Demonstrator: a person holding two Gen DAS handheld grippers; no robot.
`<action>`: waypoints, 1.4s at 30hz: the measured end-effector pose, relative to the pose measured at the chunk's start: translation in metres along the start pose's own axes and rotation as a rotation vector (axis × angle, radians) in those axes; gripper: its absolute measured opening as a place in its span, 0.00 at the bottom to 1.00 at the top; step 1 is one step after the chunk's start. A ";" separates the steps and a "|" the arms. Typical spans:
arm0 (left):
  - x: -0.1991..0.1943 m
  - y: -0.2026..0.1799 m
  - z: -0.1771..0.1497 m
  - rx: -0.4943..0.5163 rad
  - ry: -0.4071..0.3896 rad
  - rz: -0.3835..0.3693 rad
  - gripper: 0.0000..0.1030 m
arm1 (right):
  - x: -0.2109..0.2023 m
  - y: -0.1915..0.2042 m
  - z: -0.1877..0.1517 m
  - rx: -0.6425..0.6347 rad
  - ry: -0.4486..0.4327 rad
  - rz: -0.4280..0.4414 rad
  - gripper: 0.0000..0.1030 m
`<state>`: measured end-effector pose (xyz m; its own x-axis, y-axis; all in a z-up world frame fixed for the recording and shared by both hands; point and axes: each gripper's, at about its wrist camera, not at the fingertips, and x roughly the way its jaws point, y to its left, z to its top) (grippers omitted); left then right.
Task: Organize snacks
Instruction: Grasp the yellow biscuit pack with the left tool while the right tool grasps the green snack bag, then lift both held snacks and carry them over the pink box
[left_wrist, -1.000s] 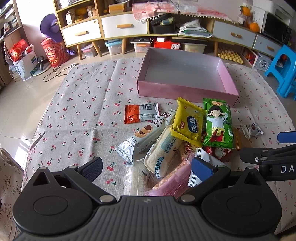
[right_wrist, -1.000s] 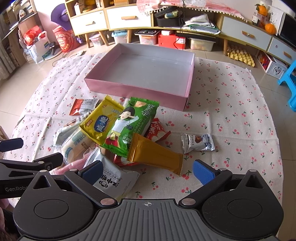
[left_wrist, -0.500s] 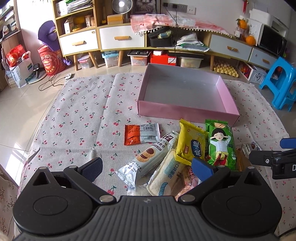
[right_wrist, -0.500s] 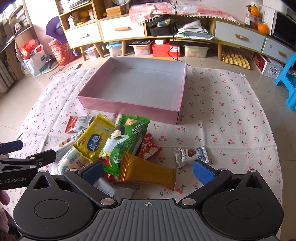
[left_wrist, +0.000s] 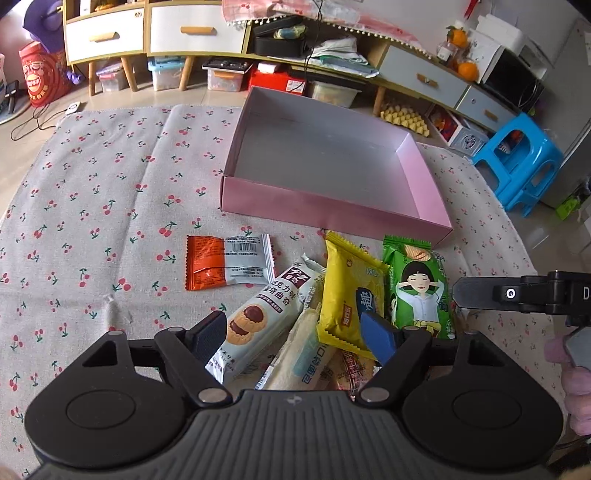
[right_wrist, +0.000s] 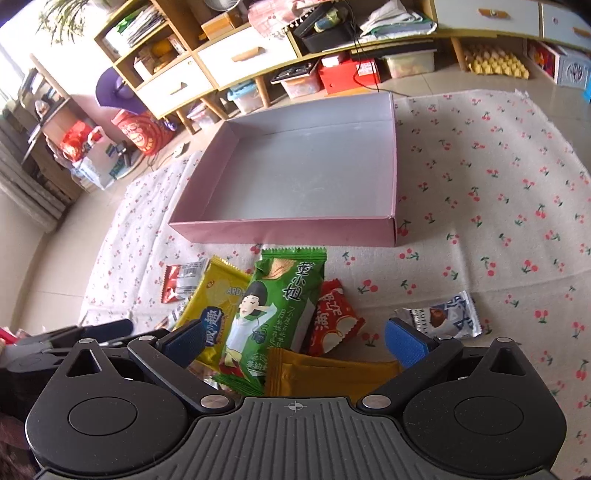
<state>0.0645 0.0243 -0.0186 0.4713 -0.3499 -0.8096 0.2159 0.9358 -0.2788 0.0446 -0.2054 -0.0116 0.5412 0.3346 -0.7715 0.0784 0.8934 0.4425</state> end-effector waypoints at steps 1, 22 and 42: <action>0.002 0.000 0.002 0.004 -0.002 -0.006 0.70 | 0.004 -0.001 0.001 0.024 0.009 0.024 0.98; 0.018 -0.025 0.010 0.146 -0.005 -0.028 0.60 | 0.024 -0.009 0.009 0.153 0.010 -0.005 0.46; 0.043 -0.062 0.006 0.269 0.017 0.199 0.59 | 0.011 -0.039 0.015 0.225 -0.011 -0.036 0.46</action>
<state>0.0762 -0.0487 -0.0332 0.5129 -0.1582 -0.8437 0.3401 0.9399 0.0305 0.0597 -0.2410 -0.0305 0.5438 0.2997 -0.7839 0.2815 0.8148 0.5068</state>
